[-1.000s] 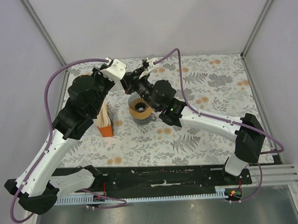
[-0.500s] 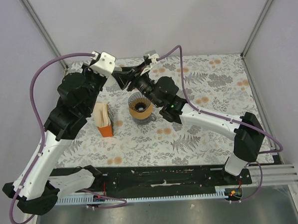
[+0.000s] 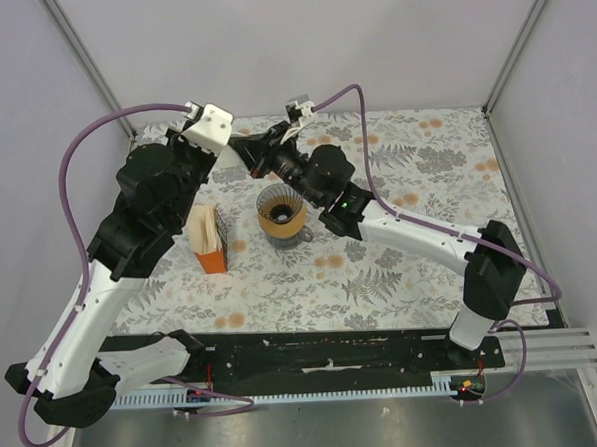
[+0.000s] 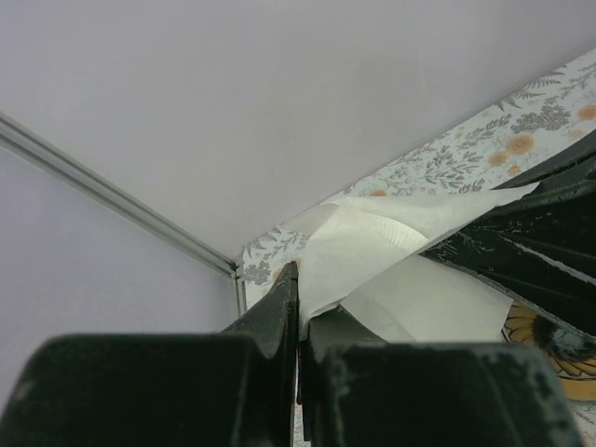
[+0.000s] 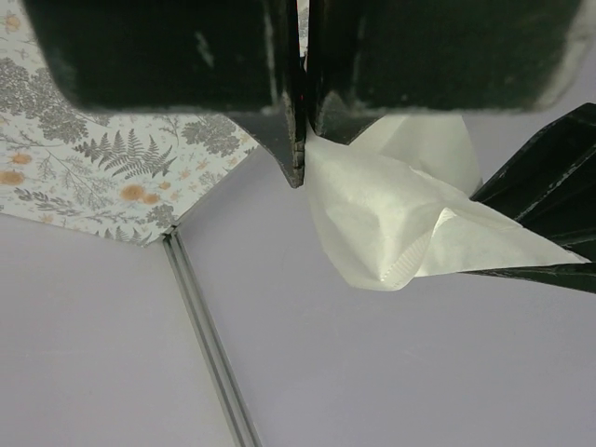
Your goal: Place the coffee filter in the dripper
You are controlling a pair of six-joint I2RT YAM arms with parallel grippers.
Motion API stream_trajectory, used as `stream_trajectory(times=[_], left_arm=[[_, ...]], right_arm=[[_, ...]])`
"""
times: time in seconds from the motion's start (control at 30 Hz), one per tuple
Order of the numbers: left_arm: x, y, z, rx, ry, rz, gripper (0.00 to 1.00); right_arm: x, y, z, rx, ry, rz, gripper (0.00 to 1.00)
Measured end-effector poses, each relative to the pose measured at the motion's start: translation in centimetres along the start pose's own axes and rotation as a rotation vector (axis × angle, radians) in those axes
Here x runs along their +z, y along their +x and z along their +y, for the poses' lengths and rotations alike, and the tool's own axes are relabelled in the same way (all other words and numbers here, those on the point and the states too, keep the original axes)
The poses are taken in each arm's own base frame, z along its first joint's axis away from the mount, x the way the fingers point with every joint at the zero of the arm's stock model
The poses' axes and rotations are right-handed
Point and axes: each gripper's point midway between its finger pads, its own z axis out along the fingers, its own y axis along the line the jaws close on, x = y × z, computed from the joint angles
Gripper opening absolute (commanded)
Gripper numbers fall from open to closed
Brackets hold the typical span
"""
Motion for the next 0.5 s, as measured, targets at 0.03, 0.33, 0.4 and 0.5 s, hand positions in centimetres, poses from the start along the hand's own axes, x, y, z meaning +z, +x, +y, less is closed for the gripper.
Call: stream_trajectory(times=[0.03, 0.33, 0.4, 0.5], left_arm=[[0.1, 0.0, -0.2, 0.002, 0.008, 0.000, 0.02], [0.6, 0.0, -1.4, 0.009, 0.056, -0.005, 0.11], [0.5, 0.2, -1.9, 0.011, 0.083, -0.002, 0.32], [0.3, 0.7, -2.7, -0.001, 0.125, 0.018, 0.53]], right_arm=[[-0.1, -0.1, -0.3, -0.002, 0.007, 0.002, 0.00], [-1.3, -0.6, -1.4, -0.038, 0.039, 0.026, 0.00], [-1.6, -0.5, -1.7, -0.055, 0.044, 0.042, 0.00], [-1.8, -0.1, -2.9, -0.091, 0.067, 0.099, 0.00]])
